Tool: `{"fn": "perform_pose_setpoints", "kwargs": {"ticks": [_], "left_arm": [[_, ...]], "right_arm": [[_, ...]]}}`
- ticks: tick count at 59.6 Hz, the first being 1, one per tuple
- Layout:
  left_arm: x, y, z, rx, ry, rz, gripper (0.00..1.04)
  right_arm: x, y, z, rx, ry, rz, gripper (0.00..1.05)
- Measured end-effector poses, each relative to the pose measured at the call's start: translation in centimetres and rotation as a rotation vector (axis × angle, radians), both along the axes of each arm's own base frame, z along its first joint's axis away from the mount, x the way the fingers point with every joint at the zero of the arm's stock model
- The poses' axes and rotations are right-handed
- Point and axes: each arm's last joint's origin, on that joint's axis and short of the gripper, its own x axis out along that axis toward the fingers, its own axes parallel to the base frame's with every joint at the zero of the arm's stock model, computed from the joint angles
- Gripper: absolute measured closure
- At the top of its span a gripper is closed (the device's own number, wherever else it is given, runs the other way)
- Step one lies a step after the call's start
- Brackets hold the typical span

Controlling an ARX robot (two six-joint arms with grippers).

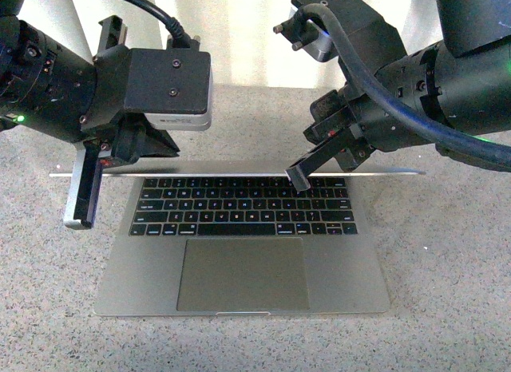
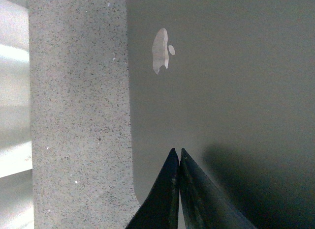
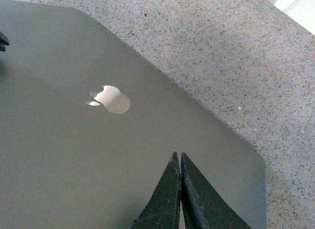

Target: Close laptop

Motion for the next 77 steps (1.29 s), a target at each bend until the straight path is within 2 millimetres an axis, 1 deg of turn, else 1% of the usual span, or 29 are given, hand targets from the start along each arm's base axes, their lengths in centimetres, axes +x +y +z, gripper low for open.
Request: {"fn": "perform_pose_setpoints", "kwargs": {"ticks": [27, 77], "left_arm": [[-1.4, 0.0, -1.1, -0.01, 0.031, 0.002, 1.01], [-2.7, -0.5, -2.5, -0.034, 0.066, -0.001, 1.01]], "right_arm": [[-1.2, -0.5, -1.3, 0.008, 0.022, -0.014, 1.04], [-2.7, -0.8, -3.1, 0.017, 0.06, -0.023, 1.04]]}}
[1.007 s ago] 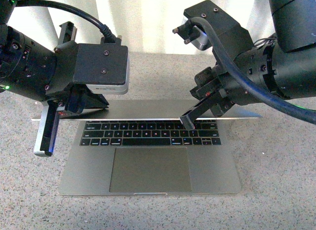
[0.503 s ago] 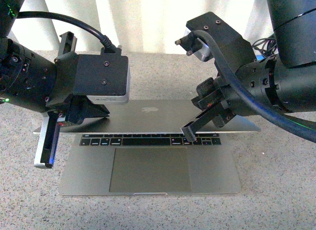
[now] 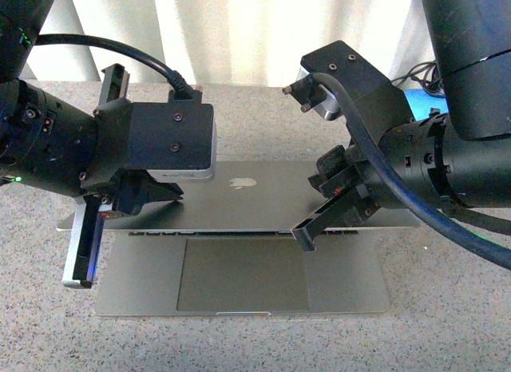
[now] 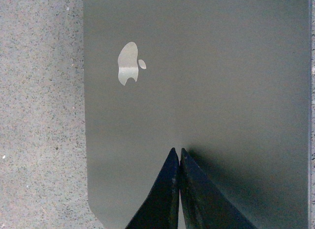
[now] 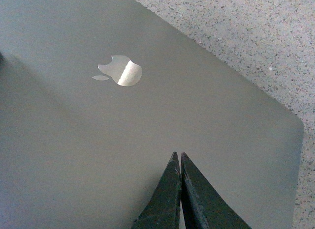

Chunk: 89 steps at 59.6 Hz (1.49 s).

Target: Close laptop

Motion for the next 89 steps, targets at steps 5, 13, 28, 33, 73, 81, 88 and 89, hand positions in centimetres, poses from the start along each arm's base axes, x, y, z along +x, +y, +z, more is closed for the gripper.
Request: {"fn": "perform_pose_setpoints", "kwargs": {"ticks": [5, 13, 28, 33, 73, 81, 88, 89], "left_arm": [[-0.2, 0.0, -0.4, -0.004, 0.011, 0.004, 1.01], [-0.4, 0.0, -0.9, -0.01, 0.022, 0.009, 1.01], [-0.6, -0.1, -1.5, -0.022, 0.037, 0.018, 1.01], [-0.7, -0.1, -1.7, -0.023, 0.039, 0.019, 1.01], [-1.0, -0.1, -2.5, -0.027, 0.065, 0.016, 1.01], [-1.1, -0.1, -2.8, -0.026, 0.072, 0.017, 1.01], [-1.1, -0.1, -3.1, -0.025, 0.08, 0.017, 1.01], [-1.0, -0.1, -3.1, -0.025, 0.08, 0.018, 1.01]], "right_arm": [[-0.1, -0.1, -0.3, -0.002, 0.008, -0.001, 1.04], [-0.3, -0.3, -0.6, -0.003, 0.014, -0.004, 1.04], [-0.4, -0.7, -1.0, -0.002, 0.022, -0.01, 1.04], [-0.5, -0.8, -1.2, -0.001, 0.025, -0.014, 1.04], [-1.4, -1.2, -2.4, 0.019, 0.057, -0.036, 1.04], [-1.5, -1.2, -2.8, 0.024, 0.066, -0.041, 1.04], [-1.4, -1.1, -2.8, 0.029, 0.067, -0.041, 1.04], [-1.4, -1.1, -2.9, 0.029, 0.067, -0.042, 1.04]]}}
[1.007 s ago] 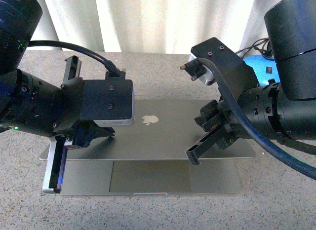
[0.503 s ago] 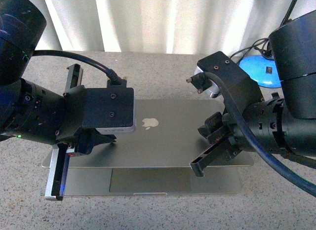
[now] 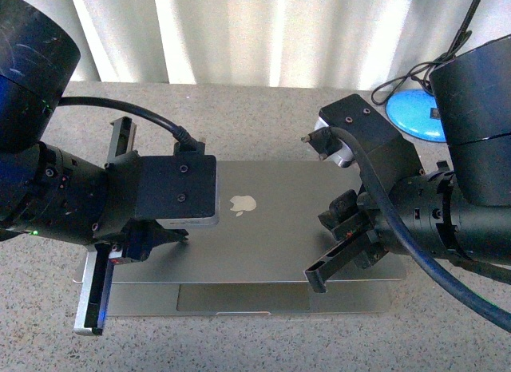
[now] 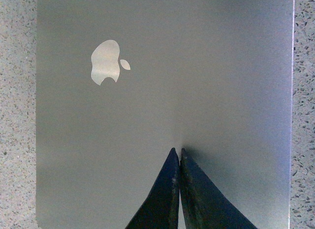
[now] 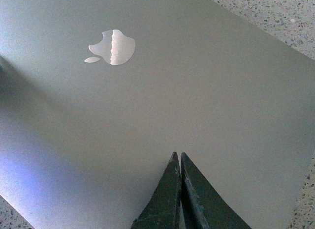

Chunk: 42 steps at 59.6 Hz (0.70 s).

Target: Close laptop

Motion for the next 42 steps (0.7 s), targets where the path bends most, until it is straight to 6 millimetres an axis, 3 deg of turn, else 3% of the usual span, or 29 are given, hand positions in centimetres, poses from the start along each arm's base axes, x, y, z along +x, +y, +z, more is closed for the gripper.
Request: {"fn": "perform_pose_setpoints", "kwargs": {"ticks": [42], "left_arm": [[-0.2, -0.4, -1.2, -0.004, 0.03, 0.002, 1.01]], "right_arm": [[-0.5, -0.4, -1.7, 0.019, 0.039, -0.011, 1.04]]}}
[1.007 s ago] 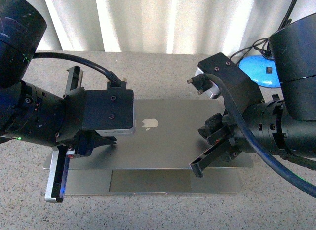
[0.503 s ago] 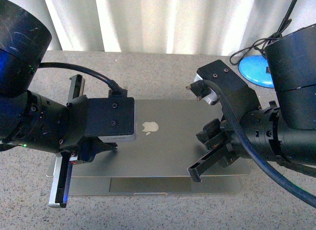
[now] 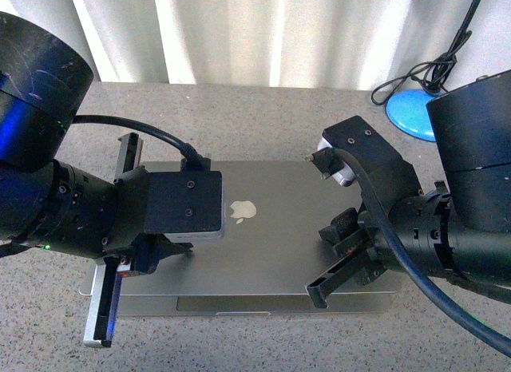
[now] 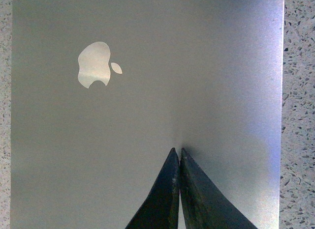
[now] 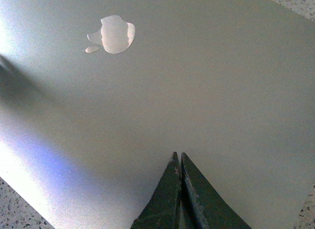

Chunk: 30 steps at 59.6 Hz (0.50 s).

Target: Close laptop

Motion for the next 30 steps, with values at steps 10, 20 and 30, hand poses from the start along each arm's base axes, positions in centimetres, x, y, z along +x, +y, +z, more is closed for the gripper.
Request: {"fn": "perform_pose_setpoints", "kwargs": {"ticks": [10, 20, 30], "left_arm": [[-0.1, 0.0, -0.1, 0.003, 0.008, 0.0, 1.01], [-0.1, 0.0, -0.5, 0.008, 0.021, 0.0, 1.01], [-0.1, 0.0, -1.2, 0.009, 0.028, 0.001, 1.01]], "right_arm": [[-0.1, 0.0, -0.5, 0.011, 0.007, -0.007, 1.04], [-0.3, -0.1, -1.0, 0.015, 0.016, -0.01, 1.04], [-0.5, -0.2, -1.5, 0.013, 0.031, -0.008, 1.04]]}}
